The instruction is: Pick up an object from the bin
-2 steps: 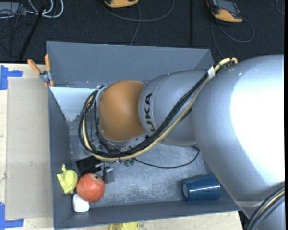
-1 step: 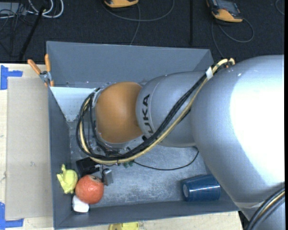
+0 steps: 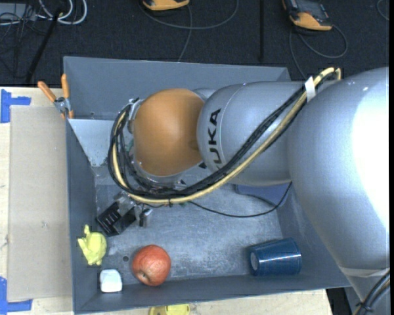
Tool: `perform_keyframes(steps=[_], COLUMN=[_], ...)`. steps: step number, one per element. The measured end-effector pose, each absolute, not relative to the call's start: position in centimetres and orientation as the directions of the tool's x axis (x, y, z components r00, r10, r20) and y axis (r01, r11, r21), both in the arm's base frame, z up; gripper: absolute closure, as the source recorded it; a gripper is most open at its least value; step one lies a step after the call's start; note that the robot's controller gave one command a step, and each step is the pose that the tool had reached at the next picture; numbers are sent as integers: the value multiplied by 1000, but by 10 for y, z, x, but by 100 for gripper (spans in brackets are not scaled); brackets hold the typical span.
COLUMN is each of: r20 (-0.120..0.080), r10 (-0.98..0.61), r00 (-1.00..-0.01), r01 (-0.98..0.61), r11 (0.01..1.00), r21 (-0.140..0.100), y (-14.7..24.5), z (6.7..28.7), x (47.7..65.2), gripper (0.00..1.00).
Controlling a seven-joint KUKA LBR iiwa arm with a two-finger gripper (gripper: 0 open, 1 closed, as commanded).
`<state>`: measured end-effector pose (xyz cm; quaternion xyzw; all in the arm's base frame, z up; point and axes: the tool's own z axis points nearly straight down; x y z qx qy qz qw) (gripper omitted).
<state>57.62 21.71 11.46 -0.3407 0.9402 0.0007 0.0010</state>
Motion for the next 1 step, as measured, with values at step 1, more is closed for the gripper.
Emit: perform_keyframes(steps=[1], r20=[-2], r10=[-640], r00=[-768], r01=[-640], r11=[768], r21=[1], y=[217], z=[115], x=[576], gripper=[100])
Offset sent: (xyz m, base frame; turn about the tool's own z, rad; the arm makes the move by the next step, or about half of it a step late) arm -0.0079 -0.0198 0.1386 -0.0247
